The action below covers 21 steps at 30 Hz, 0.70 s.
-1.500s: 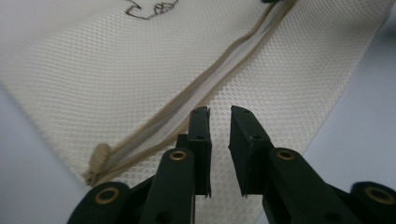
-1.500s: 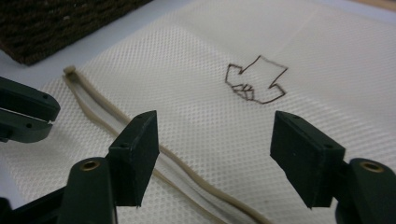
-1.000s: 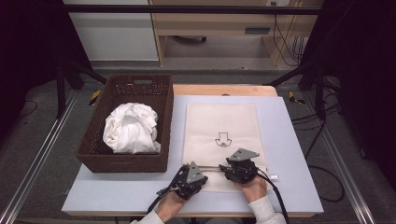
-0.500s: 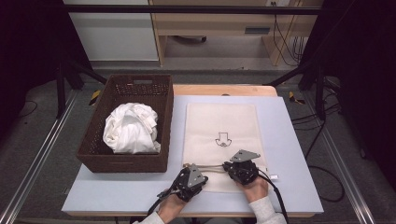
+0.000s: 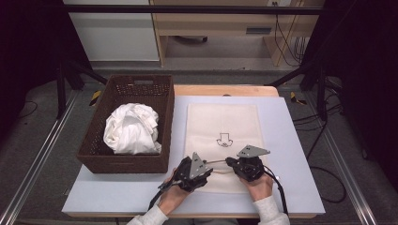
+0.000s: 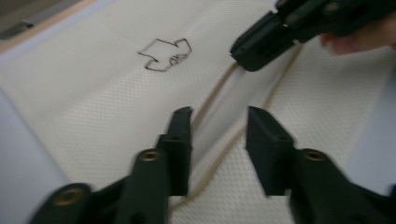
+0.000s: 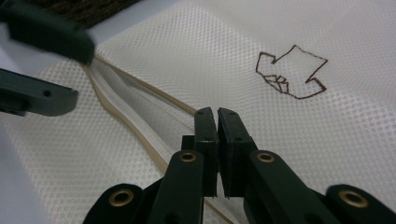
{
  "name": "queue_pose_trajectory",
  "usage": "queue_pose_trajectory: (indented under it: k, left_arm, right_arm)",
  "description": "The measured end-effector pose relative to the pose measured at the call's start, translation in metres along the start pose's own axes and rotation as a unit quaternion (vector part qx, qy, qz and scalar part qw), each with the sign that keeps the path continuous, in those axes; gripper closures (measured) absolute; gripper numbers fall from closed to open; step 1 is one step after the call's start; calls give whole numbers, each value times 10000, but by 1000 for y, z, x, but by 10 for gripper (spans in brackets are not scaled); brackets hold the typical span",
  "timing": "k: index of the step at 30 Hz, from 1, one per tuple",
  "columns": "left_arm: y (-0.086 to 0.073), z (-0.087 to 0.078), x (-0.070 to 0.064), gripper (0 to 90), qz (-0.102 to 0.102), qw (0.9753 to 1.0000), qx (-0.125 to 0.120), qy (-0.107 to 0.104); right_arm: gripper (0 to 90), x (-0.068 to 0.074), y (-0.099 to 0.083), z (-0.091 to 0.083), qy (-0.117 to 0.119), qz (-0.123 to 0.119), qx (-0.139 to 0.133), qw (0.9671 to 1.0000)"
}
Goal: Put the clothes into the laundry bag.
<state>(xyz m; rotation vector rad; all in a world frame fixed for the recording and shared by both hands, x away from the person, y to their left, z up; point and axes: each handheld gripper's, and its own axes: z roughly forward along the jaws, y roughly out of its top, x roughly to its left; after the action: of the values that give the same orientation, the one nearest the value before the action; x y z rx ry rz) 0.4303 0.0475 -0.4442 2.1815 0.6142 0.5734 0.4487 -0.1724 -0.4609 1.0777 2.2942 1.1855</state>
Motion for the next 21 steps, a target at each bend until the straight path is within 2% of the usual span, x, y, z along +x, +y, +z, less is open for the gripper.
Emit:
queue_pose_trajectory:
  k: [2, 5, 7, 8, 9, 10, 11, 13, 14, 15, 16, 17, 18, 19, 20, 21]
  left_arm:
    - [7, 14, 4, 396, 61, 9997, 219, -39]
    - [9, 33, 4, 402, 197, 9987, 458, 96]
    - [8, 42, 3, 482, 291, 9979, 540, 208]
    - [7, 46, 3, 640, 326, 9974, 575, 279]
    - [7, 46, 3, 713, 326, 9974, 575, 279]
    - [6, 47, 3, 713, 291, 9978, 538, 250]
    - [7, 46, 5, 780, 278, 9981, 508, 204]
    - [8, 44, 8, 824, 146, 9987, 450, 185]
    - [8, 43, 9, 835, 70, 9989, 429, 152]
    - [9, 43, 11, 835, -49, 9992, 389, 97]
    - [9, 43, 13, 837, -175, 9992, 350, 55]
    - [10, 42, 15, 837, -186, 9993, 331, 31]
    - [11, 41, 15, 837, -238, 9993, 295, 12]
    - [11, 41, 16, 837, -247, 9992, 298, -4]
    - [12, 40, 16, 836, -279, 9993, 236, -11]
    - [12, 39, 17, 836, -275, 9994, 221, -19]
  right_arm:
    - [876, -1, 3, -2, -10, 41, -39, 10000]
    - [880, -4, 5, -5, 9, 83, -140, 9999]
    - [880, -5, 6, -7, 25, 103, -162, 9998]
    - [879, -5, 7, -7, 45, 102, -196, 9997]
    - [879, -5, 7, -7, 45, 102, -196, 9997]
    - [876, -6, 7, -7, 57, 133, -198, 9997]
    - [869, -6, 7, -6, 52, 168, -172, 9997]
    - [839, -4, 6, -5, -10, 141, -187, 9997]
    - [747, -2, 5, -6, -89, -4, -201, 9998]
    - [747, -2, 5, -6, -89, -4, -201, 9998]
    - [692, -1, 5, -6, -146, -98, -183, 9997]
    - [649, 1, 3, -7, -170, -132, -154, 9996]
    - [572, 4, 1, -6, -284, -289, -120, 9991]
    - [572, 4, 1, -6, -284, -289, -120, 9991]
    - [524, 7, -2, -3, -575, -479, -37, 9972]
    - [524, 7, -2, -3, -575, -479, -37, 9972]
